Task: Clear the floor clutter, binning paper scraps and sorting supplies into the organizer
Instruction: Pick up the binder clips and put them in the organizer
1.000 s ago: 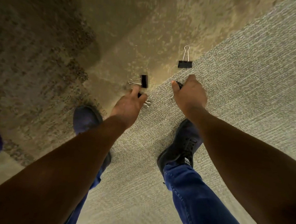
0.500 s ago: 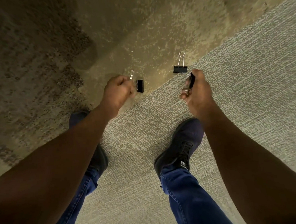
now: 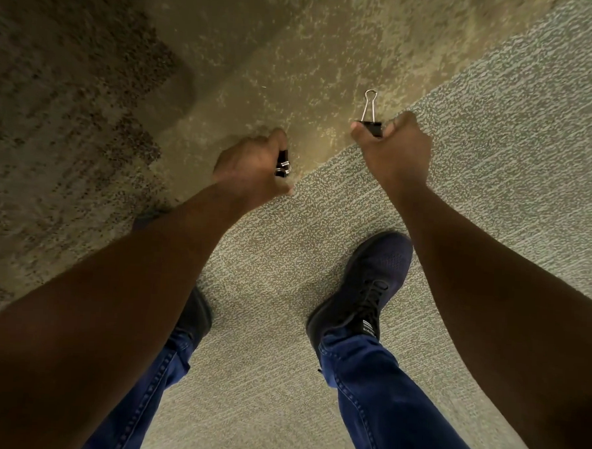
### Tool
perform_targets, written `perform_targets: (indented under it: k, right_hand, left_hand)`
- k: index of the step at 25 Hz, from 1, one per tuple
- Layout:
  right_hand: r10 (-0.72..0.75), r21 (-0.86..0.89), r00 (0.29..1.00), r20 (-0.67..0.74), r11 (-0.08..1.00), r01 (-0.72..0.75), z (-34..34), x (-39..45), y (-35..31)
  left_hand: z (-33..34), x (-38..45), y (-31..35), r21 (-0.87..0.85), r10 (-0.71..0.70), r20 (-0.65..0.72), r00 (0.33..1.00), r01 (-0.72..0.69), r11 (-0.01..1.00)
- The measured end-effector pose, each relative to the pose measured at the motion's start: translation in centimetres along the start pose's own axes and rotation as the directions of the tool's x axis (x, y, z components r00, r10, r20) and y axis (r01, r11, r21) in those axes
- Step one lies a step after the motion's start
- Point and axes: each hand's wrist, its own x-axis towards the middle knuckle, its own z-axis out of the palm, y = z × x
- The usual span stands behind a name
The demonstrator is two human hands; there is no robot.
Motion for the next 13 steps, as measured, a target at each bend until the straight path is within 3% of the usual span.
perform_targets:
  k: [3,5,8,10,12,13]
  right_hand:
    - [-0.036,-0.179,0.999,-0.004,0.983,0.035,1.0,0.3,-0.8]
    - [-0.029,-0.245,1.000,0.002,0.969,0.029,1.3,0.5,-1.4]
    - [-0.019,-0.105,0.996,0.091,0.994,0.029,0.2,-0.4,-2.1]
    - [-0.027,0.171,0.943,0.331,0.985,-0.032,-1.9,-2.2,-2.7]
    - [-0.107,0.425,0.787,0.608,0.881,-0.208,-5.1,-5.4,-3.6]
    - [-0.172,0.506,0.717,0.676,0.815,-0.282,-6.9,-7.1,-4.2]
  left_hand:
    - [0.9,0.5,-0.4,0.094,0.088,-0.053,0.995,-0.083,0.992]
    - [1.2,0.5,-0.4,0.050,0.065,-0.044,0.997,-0.063,0.997]
    - [-0.5,-0.7,0.7,-0.311,-0.126,0.007,0.992,0.122,0.943]
    - [-3.0,-2.7,1.7,-0.660,-0.230,0.081,0.970,0.225,0.716]
    - [-6.3,-5.7,2.5,-0.881,-0.221,0.158,0.962,0.239,0.408]
    - [-8.0,-7.4,2.9,-0.932,-0.203,0.181,0.962,0.234,0.277]
